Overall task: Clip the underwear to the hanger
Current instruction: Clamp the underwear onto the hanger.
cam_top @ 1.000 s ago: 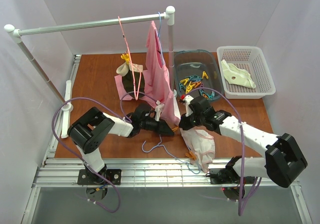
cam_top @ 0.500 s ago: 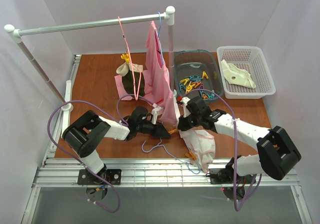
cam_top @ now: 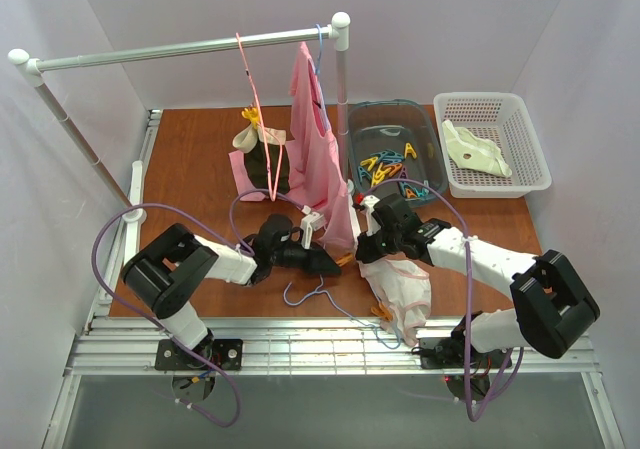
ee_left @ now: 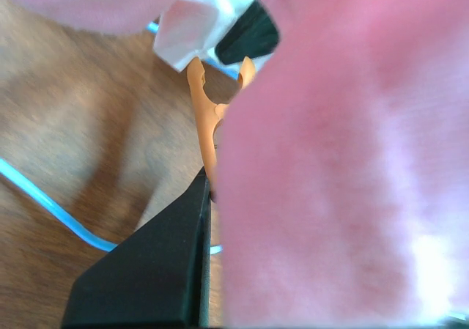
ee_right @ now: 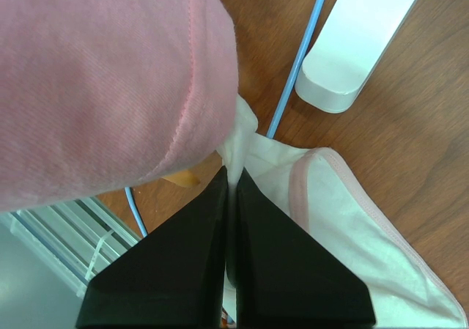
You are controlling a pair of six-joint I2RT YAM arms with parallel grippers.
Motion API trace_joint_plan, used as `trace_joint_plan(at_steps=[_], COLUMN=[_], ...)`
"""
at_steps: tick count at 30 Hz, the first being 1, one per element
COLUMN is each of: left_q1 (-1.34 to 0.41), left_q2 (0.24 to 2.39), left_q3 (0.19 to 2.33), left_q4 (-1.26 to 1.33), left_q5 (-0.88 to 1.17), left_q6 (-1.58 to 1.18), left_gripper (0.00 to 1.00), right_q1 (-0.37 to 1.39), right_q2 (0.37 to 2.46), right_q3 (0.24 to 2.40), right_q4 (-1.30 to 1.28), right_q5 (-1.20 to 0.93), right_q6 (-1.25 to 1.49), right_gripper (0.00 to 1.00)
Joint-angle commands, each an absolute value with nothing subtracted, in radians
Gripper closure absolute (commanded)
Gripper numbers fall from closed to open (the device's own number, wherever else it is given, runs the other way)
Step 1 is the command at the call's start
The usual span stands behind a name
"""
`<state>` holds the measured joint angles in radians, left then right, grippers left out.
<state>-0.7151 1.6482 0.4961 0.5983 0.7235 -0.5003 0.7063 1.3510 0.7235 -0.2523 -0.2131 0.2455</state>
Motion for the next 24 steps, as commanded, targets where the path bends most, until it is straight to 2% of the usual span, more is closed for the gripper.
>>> trace_joint_plan(at_steps=[1,24], left_q1=[-0.703,-0.676], left_q2=[1.604,1.743], left_q3=[0.502,0.517], left_q4=[0.620,0.761], left_q5=[0.695,0.796], left_q6=[-0.465,-0.509], left_gripper=[1.00,1.00], right_q1=[0.699,0.680], right_q2=[1.324,1.341], right_q3=[0.750,0.744], right_q4=[-0.250,-0.268], right_q5=[-0.227,-0.256], right_q6=[0.221,0.181], right_gripper=[0.99,0.99])
